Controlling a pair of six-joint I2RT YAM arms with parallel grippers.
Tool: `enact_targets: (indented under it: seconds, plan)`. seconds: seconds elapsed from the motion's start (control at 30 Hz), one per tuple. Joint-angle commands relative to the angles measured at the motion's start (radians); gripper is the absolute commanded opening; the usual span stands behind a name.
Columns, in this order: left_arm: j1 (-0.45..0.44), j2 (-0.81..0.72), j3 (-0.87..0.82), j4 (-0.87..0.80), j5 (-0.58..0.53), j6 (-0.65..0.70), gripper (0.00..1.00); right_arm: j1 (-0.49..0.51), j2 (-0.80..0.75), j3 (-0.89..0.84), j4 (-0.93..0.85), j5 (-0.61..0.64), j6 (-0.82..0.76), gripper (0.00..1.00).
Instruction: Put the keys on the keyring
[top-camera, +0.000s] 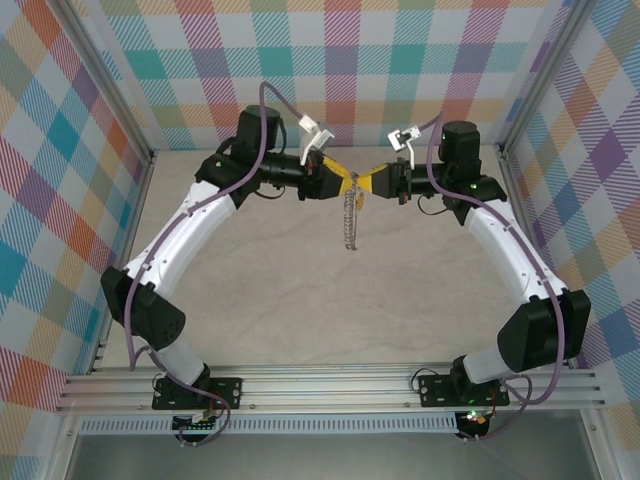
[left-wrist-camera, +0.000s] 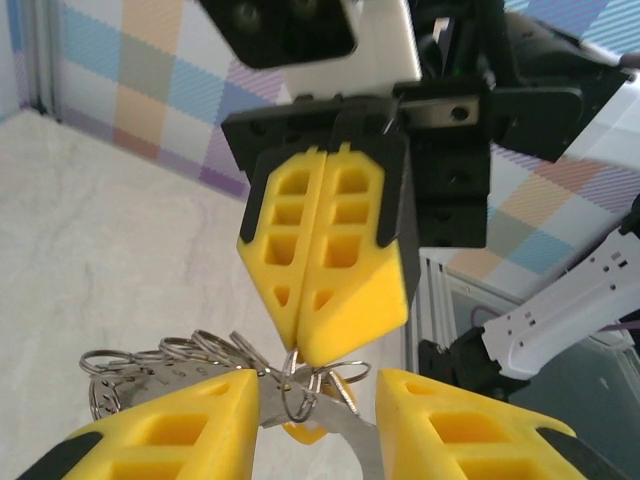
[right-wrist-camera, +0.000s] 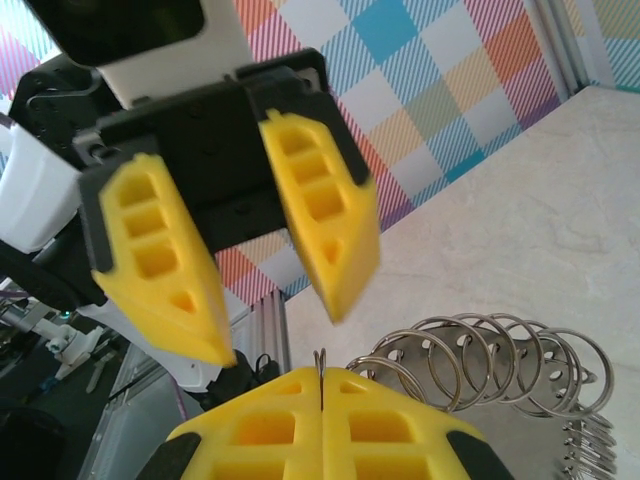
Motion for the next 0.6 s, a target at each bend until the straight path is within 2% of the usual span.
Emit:
enact_targets:
  seconds: [0.0,0.2,0.37,0.57]
  plan:
    - [0.009,0.015,0.047,-0.05,0.061,0.029,0.35,-0.007,0.011,0.032,0.028,-0.06,0.0,0.0]
    - [0.01,0.034,0.051,-0.031,0.079,0.01,0.33,-0.006,0.016,0.025,0.046,-0.056,0.006,0.0]
    - [0.008,0.043,0.051,-0.004,0.099,-0.018,0.27,-0.006,0.016,0.018,0.054,-0.051,0.01,0.0]
    - [0.003,0.052,0.051,0.005,0.109,-0.032,0.26,-0.006,0.014,0.009,0.068,-0.047,0.016,0.0]
